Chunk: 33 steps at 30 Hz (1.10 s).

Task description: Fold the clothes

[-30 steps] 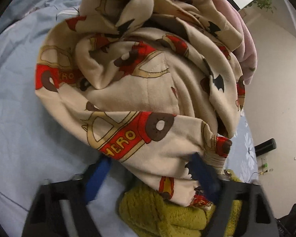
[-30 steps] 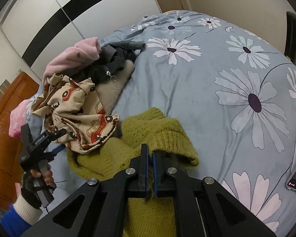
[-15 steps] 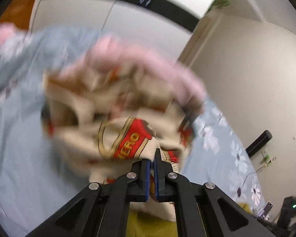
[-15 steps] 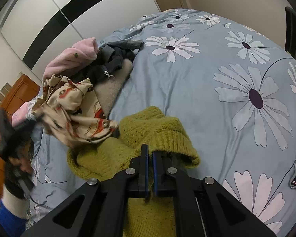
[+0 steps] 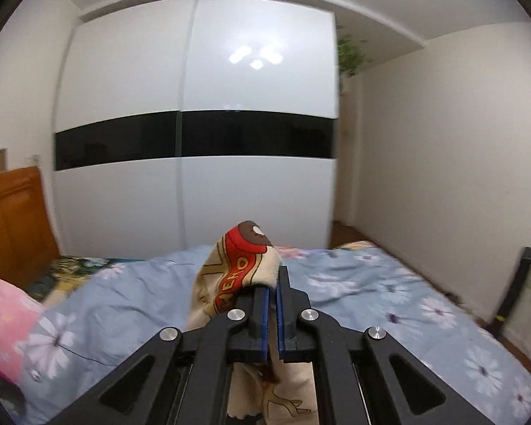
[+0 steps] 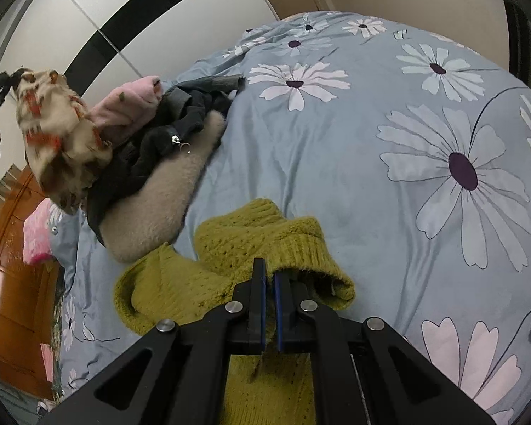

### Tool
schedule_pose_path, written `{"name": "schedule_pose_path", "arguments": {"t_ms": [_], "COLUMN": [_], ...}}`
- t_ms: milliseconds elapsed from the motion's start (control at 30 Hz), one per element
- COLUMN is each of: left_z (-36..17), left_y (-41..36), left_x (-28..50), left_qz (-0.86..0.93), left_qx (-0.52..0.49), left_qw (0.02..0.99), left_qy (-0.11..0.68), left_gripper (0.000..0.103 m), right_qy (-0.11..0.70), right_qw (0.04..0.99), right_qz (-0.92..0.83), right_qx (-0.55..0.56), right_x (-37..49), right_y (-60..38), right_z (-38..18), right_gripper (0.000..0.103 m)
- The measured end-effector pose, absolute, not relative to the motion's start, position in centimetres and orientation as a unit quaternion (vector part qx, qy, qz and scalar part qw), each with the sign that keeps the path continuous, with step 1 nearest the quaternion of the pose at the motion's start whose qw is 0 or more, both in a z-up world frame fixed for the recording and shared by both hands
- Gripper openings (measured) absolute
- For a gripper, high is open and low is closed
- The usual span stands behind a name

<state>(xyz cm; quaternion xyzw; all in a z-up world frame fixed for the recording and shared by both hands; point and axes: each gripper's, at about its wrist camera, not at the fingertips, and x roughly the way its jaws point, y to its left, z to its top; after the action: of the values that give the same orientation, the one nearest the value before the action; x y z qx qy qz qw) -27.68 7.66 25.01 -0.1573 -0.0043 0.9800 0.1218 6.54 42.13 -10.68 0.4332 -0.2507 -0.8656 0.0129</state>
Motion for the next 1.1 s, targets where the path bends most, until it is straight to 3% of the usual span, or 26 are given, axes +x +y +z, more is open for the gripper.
{"name": "schedule_pose_path", "arguments": {"t_ms": [167,267,400,467,533,633,867,1000,1100], "left_z": [18.7,12.5,8.5,8.1,8.4,9.5,7.1,0.8,-5.2], "left_y": [9.1,9.6,9.3,9.6,9.7,9.0,8.1,9.1,11.4], "left_x": [-34.2,-34.1,-33.7,-32.8,-31.7,-28.7,-16.5,-8.7,-4.4], "left_qz": [0.959,0.944,0.927,0.923,0.92,0.918,0.917,0.894,0.856], "left_qx": [-0.271,-0.32,-0.368,-0.374,-0.379,-0.376,-0.354,-0.403,-0.468], "left_qw": [0.071,0.065,0.07,0.082,0.09,0.106,0.127,0.179,0.219], "left_qy": [0.032,0.039,0.034,0.034,0.045,0.068,0.131,0.077,0.0], "left_gripper": [0.004,0.005,0.008,0.016,0.049,0.073,0.084,0.084,0.084], "right_qy": [-0.252,-0.249,-0.252,-0.254,-0.256,-0.259,-0.277,-0.303,-0.308], "right_qw": [0.012,0.012,0.01,0.009,0.008,0.006,0.001,-0.004,-0.017], "right_qz": [-0.862,-0.86,-0.859,-0.858,-0.857,-0.856,-0.85,-0.846,-0.846], "right_qx": [0.441,0.445,0.446,0.447,0.447,0.448,0.448,0.439,0.435], "right_x": [6.1,6.1,6.3,6.4,6.6,6.8,7.8,9.9,11.4], "right_y": [42.5,42.6,42.6,42.7,42.7,42.7,43.1,44.1,45.2], "right_z": [-11.5,-11.8,-11.7,-11.6,-11.6,-11.5,-11.4,-11.5,-11.7], "right_gripper": [0.005,0.005,0.005,0.005,0.005,0.005,0.006,0.02,0.023]}}
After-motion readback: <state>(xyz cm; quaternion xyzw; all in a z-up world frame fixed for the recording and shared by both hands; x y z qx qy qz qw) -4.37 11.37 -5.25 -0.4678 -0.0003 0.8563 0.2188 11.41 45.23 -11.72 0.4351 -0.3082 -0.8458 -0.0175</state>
